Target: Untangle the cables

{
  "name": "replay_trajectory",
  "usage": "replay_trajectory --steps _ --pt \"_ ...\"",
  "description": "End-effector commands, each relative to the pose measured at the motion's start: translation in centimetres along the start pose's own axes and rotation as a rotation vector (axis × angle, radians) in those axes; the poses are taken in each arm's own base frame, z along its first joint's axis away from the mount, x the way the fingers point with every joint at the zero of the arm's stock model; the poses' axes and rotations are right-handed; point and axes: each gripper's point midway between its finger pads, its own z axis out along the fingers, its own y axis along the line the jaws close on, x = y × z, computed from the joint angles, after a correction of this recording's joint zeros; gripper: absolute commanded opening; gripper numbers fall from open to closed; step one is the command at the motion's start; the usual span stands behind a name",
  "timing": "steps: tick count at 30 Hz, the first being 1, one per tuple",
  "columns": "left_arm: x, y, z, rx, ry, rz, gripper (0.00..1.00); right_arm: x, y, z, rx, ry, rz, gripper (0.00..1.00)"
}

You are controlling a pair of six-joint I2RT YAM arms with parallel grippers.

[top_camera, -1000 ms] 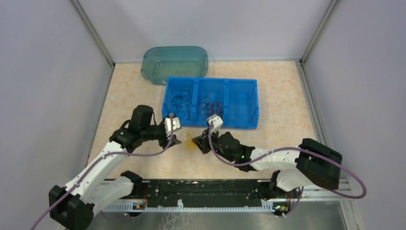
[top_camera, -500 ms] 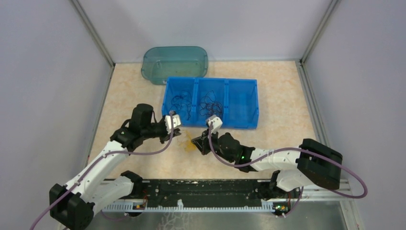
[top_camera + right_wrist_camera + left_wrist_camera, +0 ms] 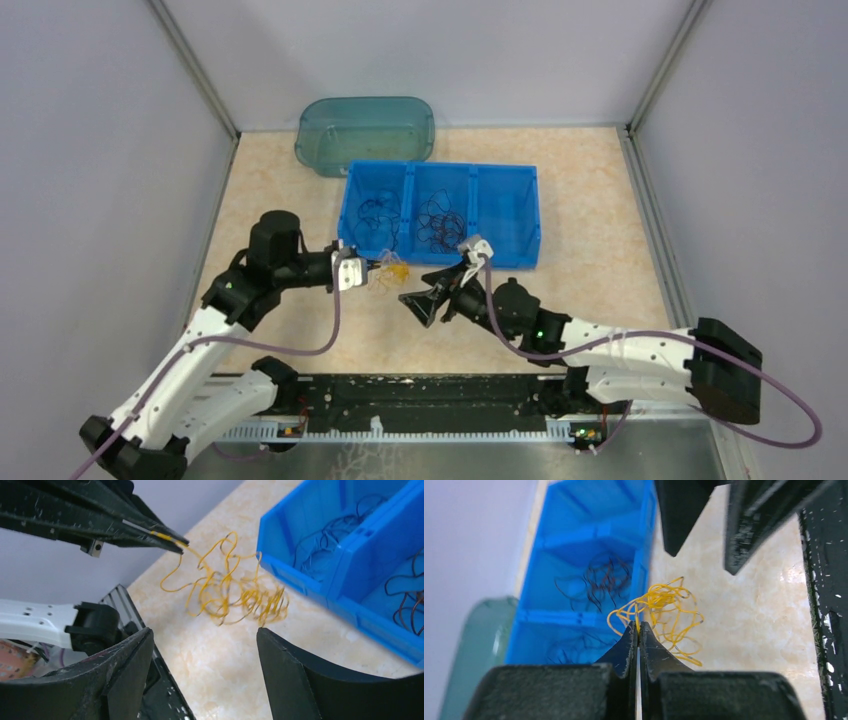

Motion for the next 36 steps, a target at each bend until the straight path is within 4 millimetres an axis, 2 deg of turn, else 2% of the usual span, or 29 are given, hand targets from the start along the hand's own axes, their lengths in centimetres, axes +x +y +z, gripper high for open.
replay_trajectory --steps 1,4,8,12,15,19,24,29,36 --pt "-4.5 -2.2 -1.3 0.103 -0.158 0.207 0.00 -4.9 1.4 -0.8 -0.040 -0.093 -0.043 0.76" --pt "-5.4 -3.1 -1.8 0.128 -0.186 0.283 0.00 -7.3 1.3 -0.8 -0.039 -0.112 -0.047 0.75" --pt "-5.8 -3.5 -1.9 0.135 -0.191 0.333 0.00 -8.6 2.1 -0.5 -0.082 -0.101 -0.078 0.74" --pt "-6.3 -3.7 -2.0 0.140 -0.214 0.370 0.00 -7.7 4.1 0.6 -0.186 -0.038 -0.093 0.74" --pt "-6.8 -3.7 -2.1 0.131 -0.236 0.411 0.00 -6.7 4.9 1.7 -0.233 0.004 -0.079 0.72" --pt "-7.4 -3.4 -2.2 0.117 -0.253 0.459 0.00 -6.5 5.8 2.6 -0.280 0.011 -0.061 0.70" --pt "-7.6 -3.4 -2.3 0.112 -0.262 0.498 0.00 -6.5 6.6 2.8 -0.316 0.013 -0.050 0.67" --pt "-7.9 -3.1 -2.4 0.097 -0.272 0.535 0.00 -5.7 7.6 2.4 -0.383 0.034 -0.031 0.66" --pt "-9.7 -2.2 -2.4 0.049 -0.333 0.600 0.00 -4.8 8.7 2.7 -0.437 0.055 -0.003 0.68"
